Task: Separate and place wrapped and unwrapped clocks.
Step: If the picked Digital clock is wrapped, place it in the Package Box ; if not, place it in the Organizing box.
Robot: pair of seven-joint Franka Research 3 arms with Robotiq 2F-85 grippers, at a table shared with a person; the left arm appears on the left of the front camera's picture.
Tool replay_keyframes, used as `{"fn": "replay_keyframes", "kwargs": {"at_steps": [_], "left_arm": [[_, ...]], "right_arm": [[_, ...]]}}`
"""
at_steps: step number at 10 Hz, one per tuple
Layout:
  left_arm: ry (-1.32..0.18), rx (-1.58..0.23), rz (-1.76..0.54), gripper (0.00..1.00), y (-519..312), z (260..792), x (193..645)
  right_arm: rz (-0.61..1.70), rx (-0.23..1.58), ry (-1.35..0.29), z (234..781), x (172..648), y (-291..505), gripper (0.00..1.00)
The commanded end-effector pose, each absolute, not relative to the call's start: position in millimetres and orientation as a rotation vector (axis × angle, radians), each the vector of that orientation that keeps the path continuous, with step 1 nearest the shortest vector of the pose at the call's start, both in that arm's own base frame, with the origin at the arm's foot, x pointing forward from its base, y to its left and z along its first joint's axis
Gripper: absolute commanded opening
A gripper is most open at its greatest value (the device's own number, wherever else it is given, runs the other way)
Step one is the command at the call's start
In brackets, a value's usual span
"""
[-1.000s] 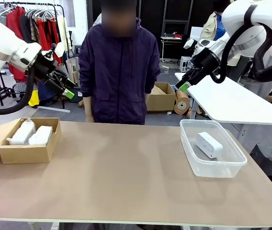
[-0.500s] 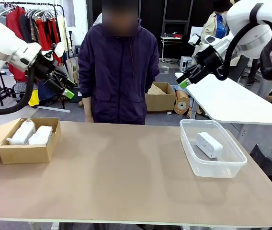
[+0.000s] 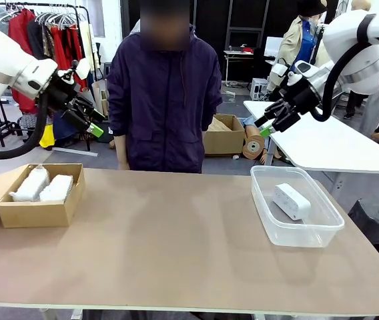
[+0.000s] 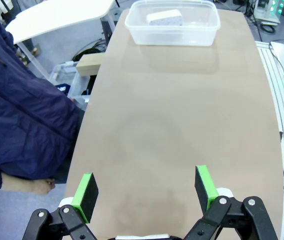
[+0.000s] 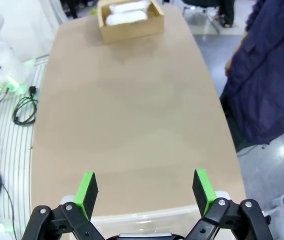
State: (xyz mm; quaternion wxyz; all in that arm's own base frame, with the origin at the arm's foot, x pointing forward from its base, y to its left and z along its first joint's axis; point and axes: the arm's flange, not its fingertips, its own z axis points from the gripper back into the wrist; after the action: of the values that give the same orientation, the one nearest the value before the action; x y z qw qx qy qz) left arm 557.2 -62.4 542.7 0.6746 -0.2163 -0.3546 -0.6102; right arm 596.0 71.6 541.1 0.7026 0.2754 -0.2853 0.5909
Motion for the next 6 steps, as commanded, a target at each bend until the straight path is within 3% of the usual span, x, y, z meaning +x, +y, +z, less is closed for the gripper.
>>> {"fn": "replay_keyframes", "kwargs": {"at_steps": [1,6], "left_arm": [[-0.802,-0.481,-1.386,1.0,-60.9,542.3,555.7],[-0.802,-0.481,-1.386,1.0,-60.9,542.3,555.7]], "right_arm": [[1.35,0.636,-0.621,543.0,596.3,72.9,1.0],[1.35,0.636,-0.621,543.0,596.3,72.9,1.0]]}}
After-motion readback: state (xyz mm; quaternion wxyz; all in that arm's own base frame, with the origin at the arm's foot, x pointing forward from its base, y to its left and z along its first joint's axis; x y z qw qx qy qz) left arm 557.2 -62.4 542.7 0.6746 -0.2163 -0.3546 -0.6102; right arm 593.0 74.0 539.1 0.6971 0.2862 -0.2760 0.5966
